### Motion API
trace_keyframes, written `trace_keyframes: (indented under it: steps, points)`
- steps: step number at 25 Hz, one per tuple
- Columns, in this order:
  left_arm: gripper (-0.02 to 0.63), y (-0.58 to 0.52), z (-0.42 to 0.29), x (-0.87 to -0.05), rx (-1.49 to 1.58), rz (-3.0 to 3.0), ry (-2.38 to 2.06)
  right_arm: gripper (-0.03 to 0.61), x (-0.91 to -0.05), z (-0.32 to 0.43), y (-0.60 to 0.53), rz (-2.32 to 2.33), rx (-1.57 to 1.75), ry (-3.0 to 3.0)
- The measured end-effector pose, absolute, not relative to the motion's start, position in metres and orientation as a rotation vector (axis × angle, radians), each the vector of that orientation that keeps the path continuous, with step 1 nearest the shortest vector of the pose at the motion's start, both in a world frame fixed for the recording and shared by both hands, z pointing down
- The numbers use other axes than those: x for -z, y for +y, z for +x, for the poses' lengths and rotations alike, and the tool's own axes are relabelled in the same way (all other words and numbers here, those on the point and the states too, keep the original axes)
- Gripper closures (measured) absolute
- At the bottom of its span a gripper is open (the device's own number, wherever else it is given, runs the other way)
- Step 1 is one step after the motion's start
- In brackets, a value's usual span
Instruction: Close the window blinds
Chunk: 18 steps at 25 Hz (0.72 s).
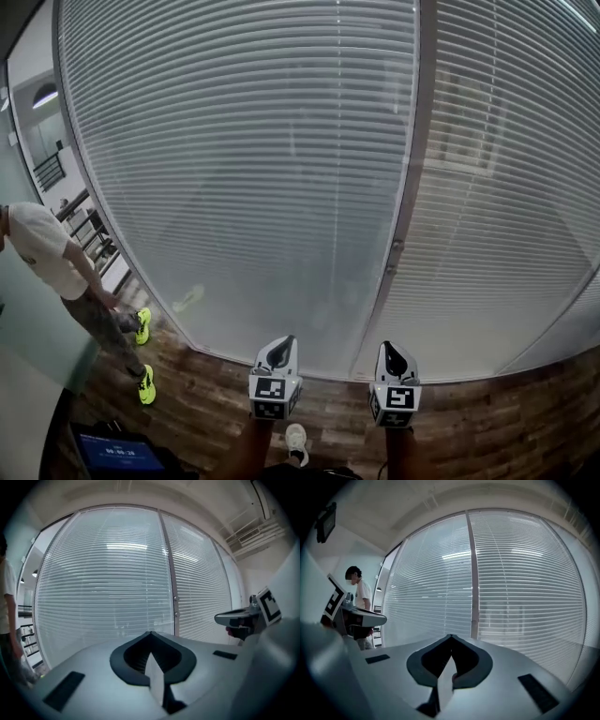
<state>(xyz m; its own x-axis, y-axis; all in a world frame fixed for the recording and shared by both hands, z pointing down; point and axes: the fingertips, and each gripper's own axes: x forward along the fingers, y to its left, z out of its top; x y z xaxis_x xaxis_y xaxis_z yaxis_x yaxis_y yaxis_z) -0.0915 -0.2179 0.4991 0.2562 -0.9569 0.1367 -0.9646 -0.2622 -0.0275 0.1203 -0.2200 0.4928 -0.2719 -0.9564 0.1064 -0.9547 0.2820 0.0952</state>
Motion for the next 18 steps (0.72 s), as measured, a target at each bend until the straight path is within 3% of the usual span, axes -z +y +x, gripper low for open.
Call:
trace_keyframes:
  steps: [18]
  points:
    - [0.621,-0.107,-0.056,-0.519,-0.289,2.411,-1.804,0.575,-0.519,0.128,-0.121,1.732,0.010,-2.360]
